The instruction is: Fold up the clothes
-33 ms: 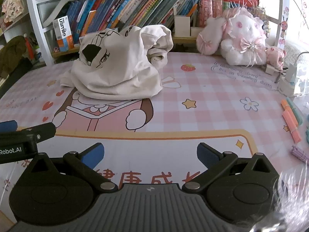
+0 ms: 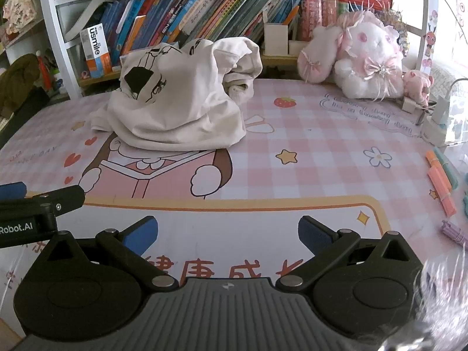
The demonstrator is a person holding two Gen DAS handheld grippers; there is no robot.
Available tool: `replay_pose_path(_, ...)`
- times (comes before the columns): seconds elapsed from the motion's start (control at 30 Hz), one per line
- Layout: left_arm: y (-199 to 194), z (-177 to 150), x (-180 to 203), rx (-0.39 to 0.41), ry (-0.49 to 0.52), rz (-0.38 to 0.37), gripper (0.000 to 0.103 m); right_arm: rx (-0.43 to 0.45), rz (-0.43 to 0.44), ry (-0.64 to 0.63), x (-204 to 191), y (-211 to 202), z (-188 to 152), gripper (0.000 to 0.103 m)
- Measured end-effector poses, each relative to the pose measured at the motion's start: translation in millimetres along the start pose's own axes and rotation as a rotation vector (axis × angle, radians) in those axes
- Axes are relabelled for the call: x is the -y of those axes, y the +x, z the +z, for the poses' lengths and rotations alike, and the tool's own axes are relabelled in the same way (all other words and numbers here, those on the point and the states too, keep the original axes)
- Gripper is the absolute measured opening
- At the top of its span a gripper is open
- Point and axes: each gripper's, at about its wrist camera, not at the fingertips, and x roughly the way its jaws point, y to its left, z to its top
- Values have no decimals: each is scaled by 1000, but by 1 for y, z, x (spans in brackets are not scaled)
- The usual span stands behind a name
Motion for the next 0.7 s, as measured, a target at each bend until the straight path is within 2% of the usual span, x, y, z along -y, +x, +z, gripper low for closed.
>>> replay_pose_path(0.7,5,0,-2,-12,-7,6,103,-8,-1,1,0,2,0,103)
